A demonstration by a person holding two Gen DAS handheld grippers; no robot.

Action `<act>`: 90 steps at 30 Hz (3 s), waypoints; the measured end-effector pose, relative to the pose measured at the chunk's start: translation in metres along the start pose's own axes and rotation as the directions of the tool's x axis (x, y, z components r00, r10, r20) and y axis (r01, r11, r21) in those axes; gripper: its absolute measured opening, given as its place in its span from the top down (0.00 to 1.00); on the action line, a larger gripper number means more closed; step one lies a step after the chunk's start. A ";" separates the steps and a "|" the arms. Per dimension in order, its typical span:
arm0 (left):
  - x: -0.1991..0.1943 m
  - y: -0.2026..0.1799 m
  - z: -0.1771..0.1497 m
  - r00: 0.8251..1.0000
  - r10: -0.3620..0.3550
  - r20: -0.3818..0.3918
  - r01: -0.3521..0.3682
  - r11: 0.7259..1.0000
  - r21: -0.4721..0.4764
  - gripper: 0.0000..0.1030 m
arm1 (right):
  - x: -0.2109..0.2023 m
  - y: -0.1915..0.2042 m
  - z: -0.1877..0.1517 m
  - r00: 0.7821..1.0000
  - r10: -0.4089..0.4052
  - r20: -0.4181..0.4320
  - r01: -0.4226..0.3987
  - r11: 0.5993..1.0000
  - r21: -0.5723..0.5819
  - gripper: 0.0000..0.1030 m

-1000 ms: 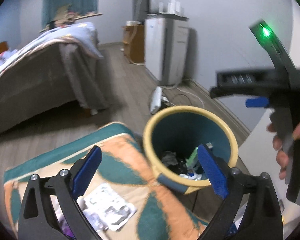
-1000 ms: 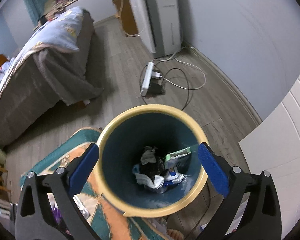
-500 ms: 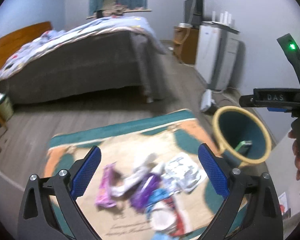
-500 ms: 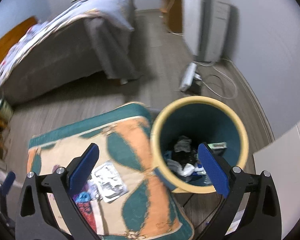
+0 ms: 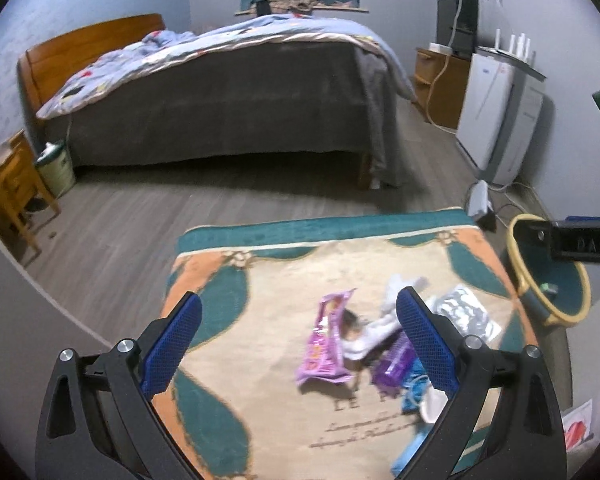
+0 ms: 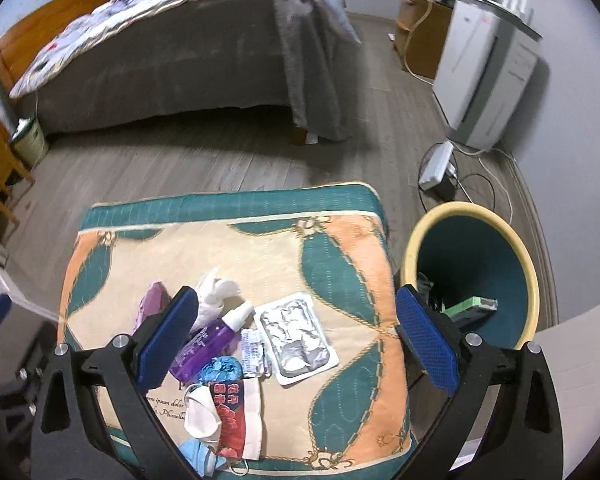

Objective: Collect trash
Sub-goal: 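Move both tools back over the trash on the cushion, then grasp the pink candy wrapper with the left tool while the right tool grasps the white tissue, then carry the wrapper and tissue over the bin and open both tools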

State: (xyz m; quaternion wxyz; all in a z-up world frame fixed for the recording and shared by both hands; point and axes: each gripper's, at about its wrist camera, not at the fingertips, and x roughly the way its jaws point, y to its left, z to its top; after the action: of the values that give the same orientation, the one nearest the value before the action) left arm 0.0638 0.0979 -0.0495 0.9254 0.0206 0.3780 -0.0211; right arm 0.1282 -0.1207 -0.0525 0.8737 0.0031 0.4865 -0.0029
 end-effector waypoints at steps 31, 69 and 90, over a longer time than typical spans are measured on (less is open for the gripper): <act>0.101 -0.010 -0.020 0.949 -0.092 -0.302 0.119 0.990 0.073 0.08 | 0.126 0.035 0.002 0.963 0.125 -0.239 -0.147 0.986 -0.075 0.25; 0.048 -0.057 0.037 0.976 -0.173 -0.133 0.189 0.975 0.120 0.95 | 0.044 -0.033 0.043 0.974 0.227 0.004 -0.227 0.971 0.073 0.96; 0.023 -0.141 0.052 0.961 -0.273 -0.048 0.277 0.946 0.168 0.95 | -0.014 -0.166 0.024 0.990 0.034 0.139 -0.055 0.986 0.156 0.96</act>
State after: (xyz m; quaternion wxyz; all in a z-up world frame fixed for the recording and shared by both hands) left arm 0.1087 -0.0461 -0.0313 0.9035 0.0482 0.3848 -0.1824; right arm 0.1395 -0.2868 -0.0284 0.9017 0.0836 0.4237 -0.0225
